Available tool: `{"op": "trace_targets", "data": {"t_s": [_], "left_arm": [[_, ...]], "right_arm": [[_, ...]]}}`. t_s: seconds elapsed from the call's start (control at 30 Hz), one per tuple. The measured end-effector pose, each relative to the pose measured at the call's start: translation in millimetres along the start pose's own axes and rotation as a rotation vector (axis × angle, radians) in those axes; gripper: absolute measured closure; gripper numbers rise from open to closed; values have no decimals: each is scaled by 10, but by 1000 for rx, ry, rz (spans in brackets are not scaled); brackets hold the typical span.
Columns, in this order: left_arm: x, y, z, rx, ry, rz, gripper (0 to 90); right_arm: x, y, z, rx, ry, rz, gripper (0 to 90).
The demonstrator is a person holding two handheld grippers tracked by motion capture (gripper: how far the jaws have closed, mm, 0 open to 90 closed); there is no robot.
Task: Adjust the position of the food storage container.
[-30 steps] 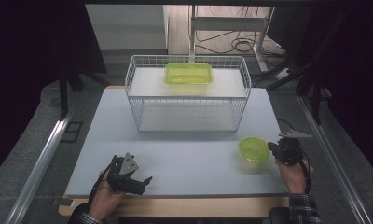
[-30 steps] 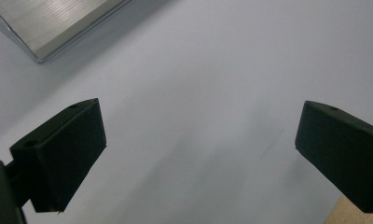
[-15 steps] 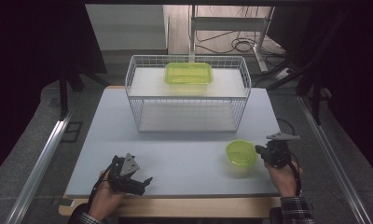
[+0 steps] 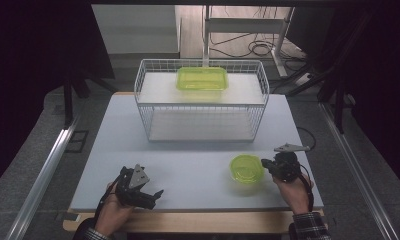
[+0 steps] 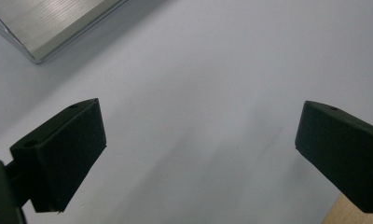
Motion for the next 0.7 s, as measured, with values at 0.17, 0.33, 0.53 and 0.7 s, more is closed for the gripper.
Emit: {"op": "trace_targets", "data": {"t_s": [0.17,0.33,0.53,0.7], "left_arm": [[0,6,-5,-1,4,3,15],[-4,7,2,0,3,9,15],[-4,11,0,-1,5,13,15],[-5,13,0,-2,6,15,15]], "right_arm": [[-2,3,45,15,-10,3,876],[-61,-23,4,-3,-11,21,872],[-121,-26,4,18,-7,42,873],[-117,12,70,40,-23,55,875]]}}
Point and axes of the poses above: each handheld gripper's, and its own axes: y roughly forward along the jaws, x roughly out of its top, z roughly to its left, the point moved 2 cm from there along y, roughly forward along the jaws, and after that the axes turned 3 degrees about -y, right-handed, at the moved point
